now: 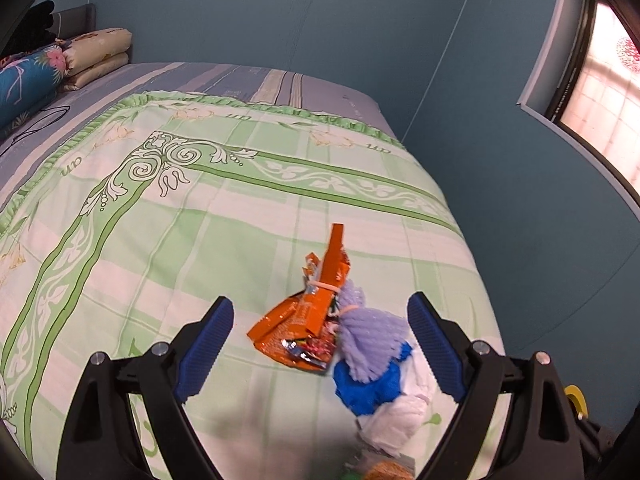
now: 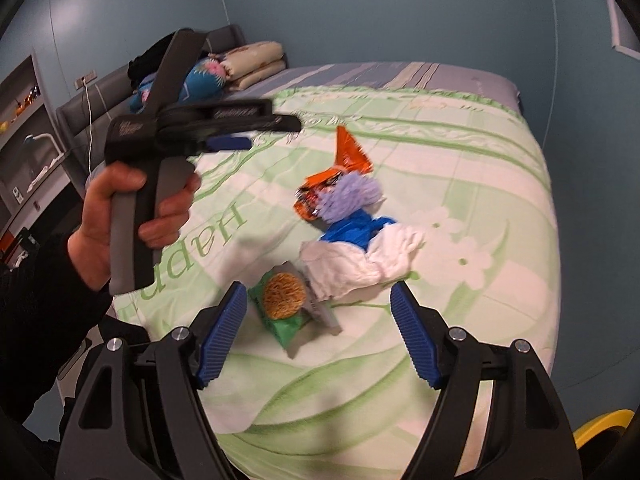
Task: Collect trash
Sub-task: 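Move both tools back over the trash pile on the bed, then grasp the orange snack wrapper with the left tool while the right tool grasps the green noodle packet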
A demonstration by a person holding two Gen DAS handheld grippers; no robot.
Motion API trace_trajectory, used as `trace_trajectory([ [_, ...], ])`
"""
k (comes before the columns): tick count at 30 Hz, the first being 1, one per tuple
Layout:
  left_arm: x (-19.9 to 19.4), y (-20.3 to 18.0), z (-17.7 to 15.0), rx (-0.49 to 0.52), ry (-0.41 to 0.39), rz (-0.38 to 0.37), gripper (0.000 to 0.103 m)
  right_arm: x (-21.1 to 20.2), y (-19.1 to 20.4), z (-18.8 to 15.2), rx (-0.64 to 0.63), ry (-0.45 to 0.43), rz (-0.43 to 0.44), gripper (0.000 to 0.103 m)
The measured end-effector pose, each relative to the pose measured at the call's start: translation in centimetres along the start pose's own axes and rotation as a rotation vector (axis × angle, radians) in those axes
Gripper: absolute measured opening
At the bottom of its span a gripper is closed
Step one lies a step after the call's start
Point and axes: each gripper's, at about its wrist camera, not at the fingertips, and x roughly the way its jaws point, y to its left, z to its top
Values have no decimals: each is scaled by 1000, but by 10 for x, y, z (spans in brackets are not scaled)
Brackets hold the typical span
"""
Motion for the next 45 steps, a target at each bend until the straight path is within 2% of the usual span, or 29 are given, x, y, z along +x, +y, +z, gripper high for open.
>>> trace_trajectory([
  [12, 42, 10, 8, -18, 48, 14, 85, 51, 25, -10, -34, 102, 45, 70],
  [20, 69, 13, 13, -48, 80, 24, 85, 65, 27, -13, -28, 145, 17, 70],
  [26, 92, 6, 14, -27, 115, 44, 85, 80, 26, -14, -26, 169, -17, 69],
  [33, 115, 10, 8, -35, 152, 78, 83, 99, 29, -14, -27, 207, -12, 62],
  [35, 120, 12, 7, -51, 162, 69, 73, 104, 31, -14, -32, 216, -11, 59],
  [37, 122, 13, 7, -55, 162, 65, 70, 107, 33, -14, -41, 218, -15, 58],
  [39, 123, 13, 7, -50, 161, 58, 62, 108, 33, -14, -41, 218, -15, 57],
  [41, 123, 14, 7, -43, 163, 52, 44, 109, 33, -13, -42, 219, -15, 56],
  [42, 124, 15, 7, -39, 170, 55, 38, 109, 33, -13, -41, 220, -14, 55],
  [44, 124, 18, 6, -39, 175, 49, 33, 110, 33, -12, -39, 224, -10, 53],
  [45, 123, 20, 5, -40, 171, 48, 32, 110, 34, -12, -38, 224, -12, 45],
])
